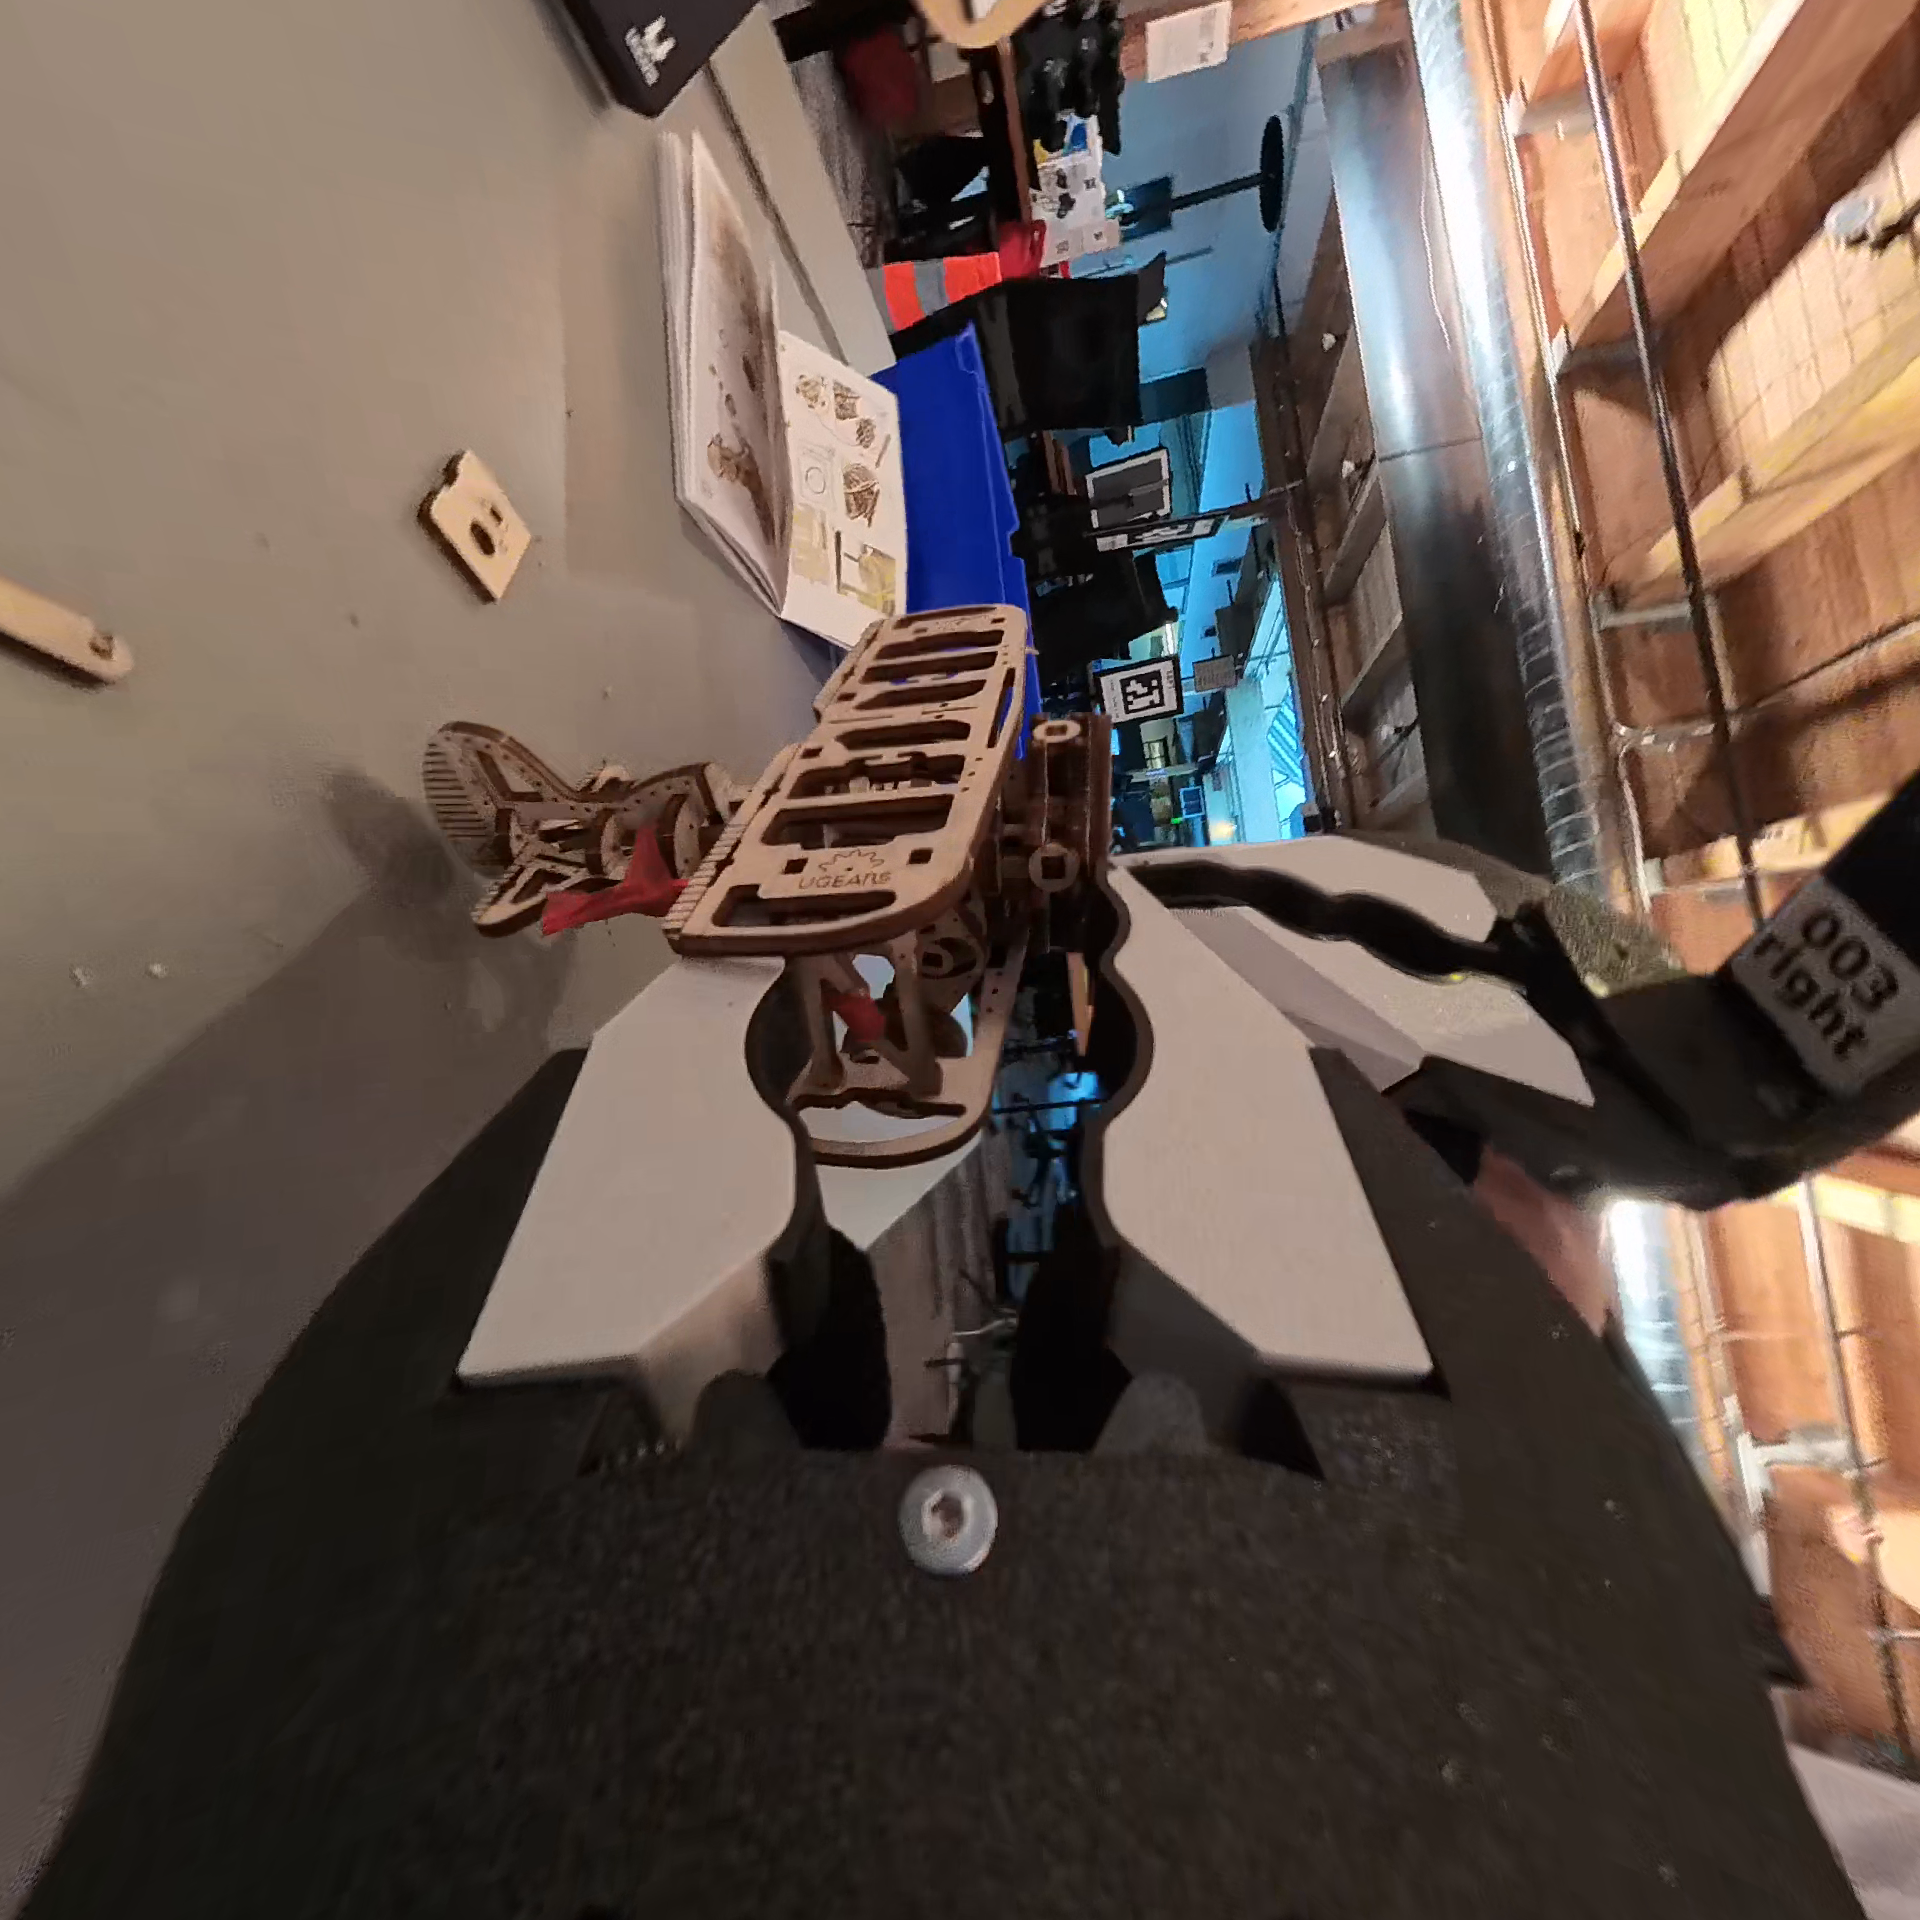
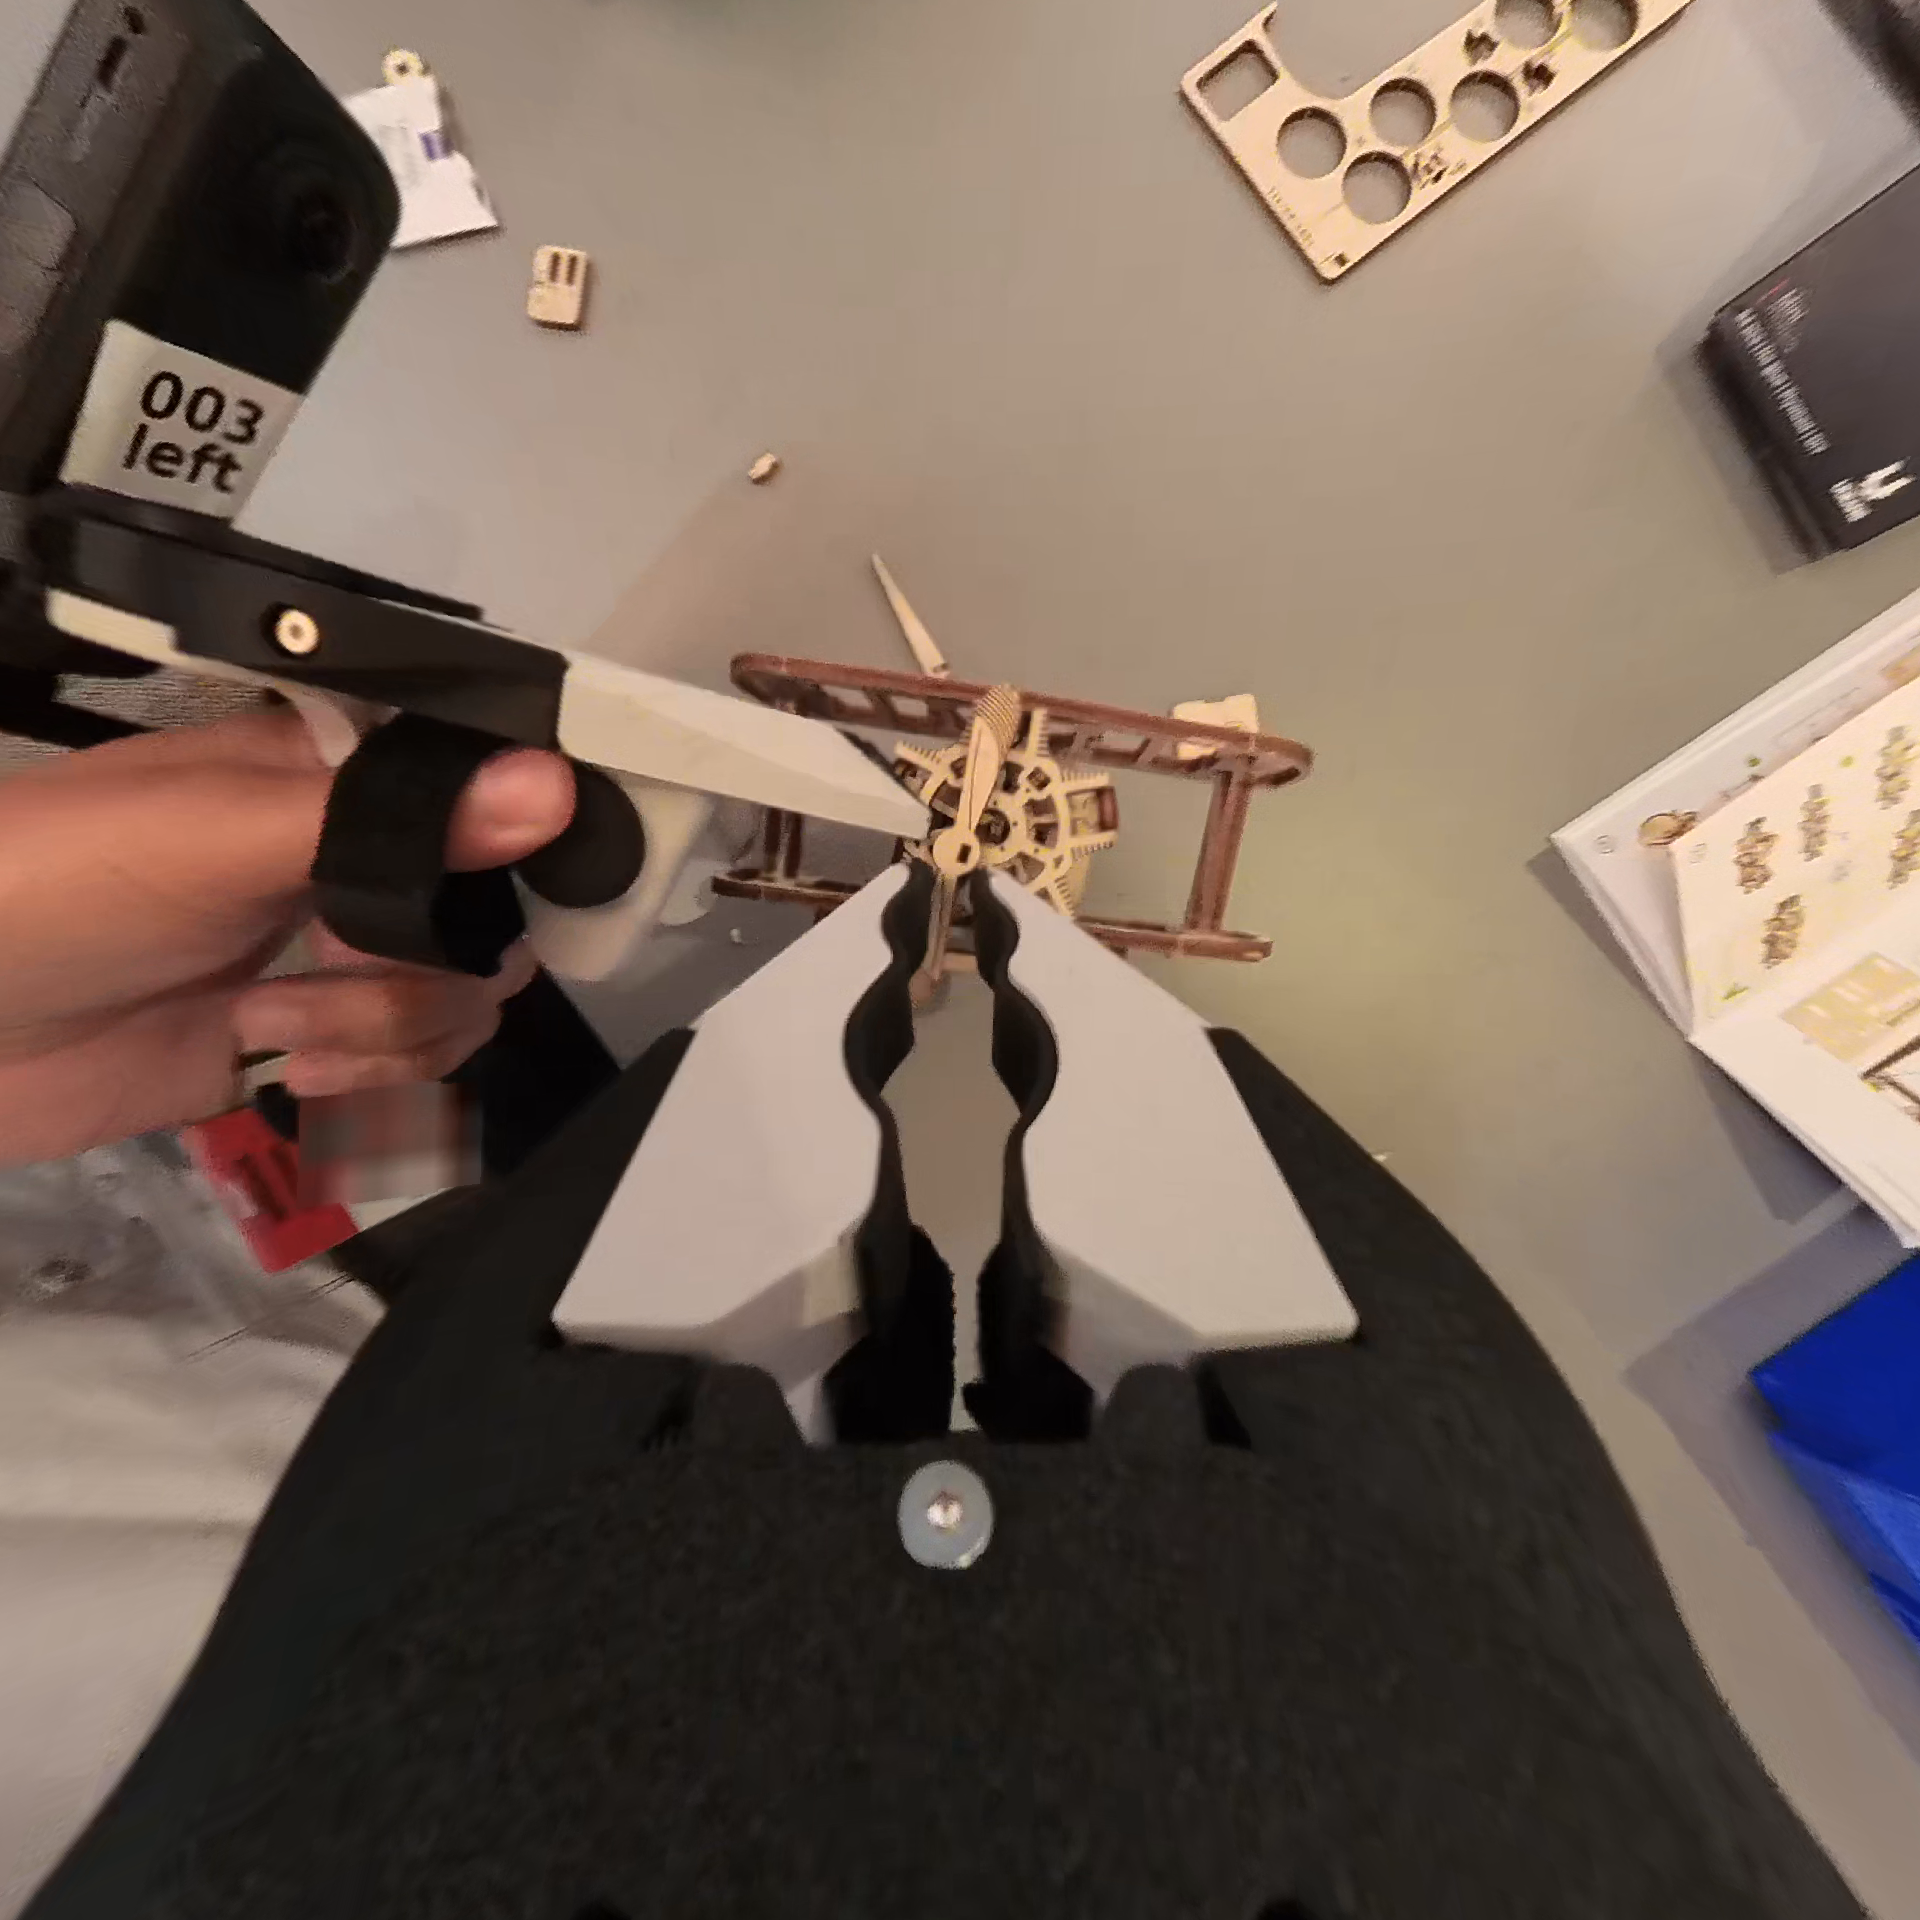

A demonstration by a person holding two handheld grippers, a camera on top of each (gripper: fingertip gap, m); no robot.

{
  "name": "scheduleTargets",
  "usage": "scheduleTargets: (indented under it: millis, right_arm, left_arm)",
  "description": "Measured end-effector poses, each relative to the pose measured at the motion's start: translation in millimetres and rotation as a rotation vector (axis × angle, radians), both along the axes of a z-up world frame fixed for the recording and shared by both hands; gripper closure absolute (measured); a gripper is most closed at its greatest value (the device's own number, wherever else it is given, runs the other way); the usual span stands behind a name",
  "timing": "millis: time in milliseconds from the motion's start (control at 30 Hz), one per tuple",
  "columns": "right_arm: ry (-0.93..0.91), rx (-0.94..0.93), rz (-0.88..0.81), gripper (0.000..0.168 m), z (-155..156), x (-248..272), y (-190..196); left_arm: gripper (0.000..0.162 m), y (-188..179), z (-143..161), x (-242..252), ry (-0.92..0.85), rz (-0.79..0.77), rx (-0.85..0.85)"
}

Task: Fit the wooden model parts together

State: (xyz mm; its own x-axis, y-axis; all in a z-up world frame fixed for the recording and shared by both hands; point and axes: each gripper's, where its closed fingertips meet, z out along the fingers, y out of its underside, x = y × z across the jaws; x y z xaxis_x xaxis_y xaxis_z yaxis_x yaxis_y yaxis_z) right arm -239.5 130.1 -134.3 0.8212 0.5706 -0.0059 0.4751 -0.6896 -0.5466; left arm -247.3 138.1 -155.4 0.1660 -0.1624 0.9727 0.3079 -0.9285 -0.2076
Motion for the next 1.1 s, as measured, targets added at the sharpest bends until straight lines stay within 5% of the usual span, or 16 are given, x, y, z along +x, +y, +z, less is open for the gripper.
scheduleTargets:
  millis: [400,1100]
  right_arm:
    - [0.022,0.464,0.008,0.155,57.7,9.4,-0.4]
    - [0.162,0.471,-0.028,0.162,54.7,9.5,0.1]
  left_arm:
    - [0.113,15.9,35.9,-5.1,-0.147,0.048,-0.151]
    - [0.113,2.9,47.5,1.5,-0.071,0.046,-0.072]
